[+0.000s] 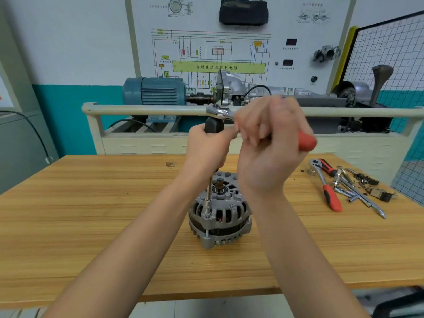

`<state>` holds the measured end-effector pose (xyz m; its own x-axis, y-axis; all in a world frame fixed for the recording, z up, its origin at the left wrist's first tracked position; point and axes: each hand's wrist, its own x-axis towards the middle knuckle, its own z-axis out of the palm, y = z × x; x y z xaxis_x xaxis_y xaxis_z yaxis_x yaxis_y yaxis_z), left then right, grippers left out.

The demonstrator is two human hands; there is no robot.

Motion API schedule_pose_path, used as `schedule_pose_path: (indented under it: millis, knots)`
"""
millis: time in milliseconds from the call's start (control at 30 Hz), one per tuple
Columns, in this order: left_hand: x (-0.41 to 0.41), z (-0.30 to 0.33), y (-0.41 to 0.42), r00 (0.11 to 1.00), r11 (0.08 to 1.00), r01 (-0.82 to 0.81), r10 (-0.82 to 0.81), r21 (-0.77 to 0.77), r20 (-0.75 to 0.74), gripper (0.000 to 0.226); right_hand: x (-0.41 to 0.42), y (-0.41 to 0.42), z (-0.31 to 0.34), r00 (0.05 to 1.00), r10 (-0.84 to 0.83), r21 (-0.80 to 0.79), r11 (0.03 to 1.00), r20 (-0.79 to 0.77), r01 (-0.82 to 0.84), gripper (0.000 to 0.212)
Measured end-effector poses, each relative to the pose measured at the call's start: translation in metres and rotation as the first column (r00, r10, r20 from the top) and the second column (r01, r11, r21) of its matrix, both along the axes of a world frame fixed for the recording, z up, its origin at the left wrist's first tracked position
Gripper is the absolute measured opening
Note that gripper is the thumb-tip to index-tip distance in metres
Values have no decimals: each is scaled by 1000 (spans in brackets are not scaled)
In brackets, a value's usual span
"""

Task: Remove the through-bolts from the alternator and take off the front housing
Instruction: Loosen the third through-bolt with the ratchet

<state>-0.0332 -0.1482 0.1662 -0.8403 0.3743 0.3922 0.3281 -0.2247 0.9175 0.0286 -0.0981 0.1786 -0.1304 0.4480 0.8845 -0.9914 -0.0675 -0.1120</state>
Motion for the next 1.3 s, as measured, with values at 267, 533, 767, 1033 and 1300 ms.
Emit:
schedule_pose_path:
  millis: [267,533,767,1033,1300]
  knots:
    - [-13,3,-20,823,818,568,-565,-88,63,36,-23,52,14,494,869,-551,416,8,-723,40]
    - [-7,-1,-5,980,985,171,-171,1,105,48,-8,20,5,909,409,-218,897,78,-385,40]
    - [-4,-5,-1,996,996,72,-74,48,46,45,-4,-4,0,999,-30,24,999,-25,30,24]
    - [-18,2,-24,788,785,616,-612,-66,70,29,-17,43,17,569,819,-473,529,67,-705,41]
    - [-10,-1,-6,948,954,300,-294,-29,122,48,-6,25,6,877,472,-277,858,93,-433,45]
